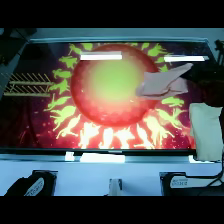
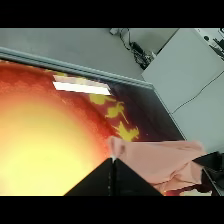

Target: Fold the shirts.

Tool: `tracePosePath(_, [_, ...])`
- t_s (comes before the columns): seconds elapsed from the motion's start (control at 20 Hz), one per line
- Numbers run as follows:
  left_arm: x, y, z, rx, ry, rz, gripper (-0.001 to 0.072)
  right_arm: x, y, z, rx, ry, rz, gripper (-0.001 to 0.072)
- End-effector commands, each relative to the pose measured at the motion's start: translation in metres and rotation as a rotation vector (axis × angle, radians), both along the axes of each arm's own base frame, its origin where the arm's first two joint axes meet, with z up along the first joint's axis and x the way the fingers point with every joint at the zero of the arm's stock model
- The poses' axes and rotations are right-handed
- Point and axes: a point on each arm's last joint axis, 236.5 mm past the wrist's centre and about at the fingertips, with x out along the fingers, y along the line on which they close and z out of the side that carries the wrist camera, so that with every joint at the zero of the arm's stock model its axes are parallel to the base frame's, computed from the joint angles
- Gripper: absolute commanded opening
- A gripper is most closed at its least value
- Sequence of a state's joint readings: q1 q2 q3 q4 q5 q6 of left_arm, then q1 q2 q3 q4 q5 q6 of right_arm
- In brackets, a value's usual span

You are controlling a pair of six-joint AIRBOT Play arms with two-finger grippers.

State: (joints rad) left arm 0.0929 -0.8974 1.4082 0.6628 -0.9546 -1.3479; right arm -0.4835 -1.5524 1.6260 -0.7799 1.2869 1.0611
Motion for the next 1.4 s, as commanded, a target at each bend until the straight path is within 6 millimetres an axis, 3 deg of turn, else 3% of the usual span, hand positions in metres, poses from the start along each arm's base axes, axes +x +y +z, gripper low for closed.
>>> tracePosePath(0.0, [0.000,0.000,0.000,0.000,-0.001,0.000,0.0035,-0.045,-0.093,0.041,-0.025,-0.042,-0.208,0.0023])
tracePosePath(0.1, [0.000,0.000,0.000,0.000,-0.001,0.000,0.0035,-0.074,-0.122,0.042,-0.024,-0.007,-0.263,0.0024])
tracePosePath(0.2, [0.000,0.000,0.000,0.000,-0.001,0.000,0.0035,-0.099,-0.138,0.039,-0.010,0.037,-0.289,0.0024])
tracePosePath(0.35, [0.000,0.000,0.000,0.000,-0.001,0.000,0.0035,-0.127,-0.152,0.036,-0.010,0.093,-0.324,0.0024])
tracePosePath(0.5, [0.000,0.000,0.000,0.001,-0.001,0.000,0.0035,-0.164,-0.165,0.020,-0.119,0.233,-0.345,0.0024])
tracePosePath(0.85, [0.002,0.002,0.003,-0.002,-0.015,0.012,0.0035,-0.279,-0.178,-0.014,-0.299,0.707,-0.349,0.0023])
tracePosePath(1.0, [0.003,0.004,0.005,-0.006,-0.022,0.020,0.0035,-0.321,-0.168,-0.046,-0.308,0.873,-0.320,0.0024])
tracePosePath(1.15, [0.003,0.004,0.005,-0.007,-0.022,0.020,0.0035,-0.334,-0.167,-0.082,-0.312,0.927,-0.310,0.0024])
tracePosePath(1.3, [0.003,0.004,0.005,-0.007,-0.022,0.020,0.0035,-0.330,-0.173,-0.095,-0.334,0.906,-0.321,0.0030])
tracePosePath(1.35, [0.003,0.004,0.005,-0.007,-0.022,0.020,0.0035,-0.328,-0.176,-0.095,-0.344,0.895,-0.327,0.0139])
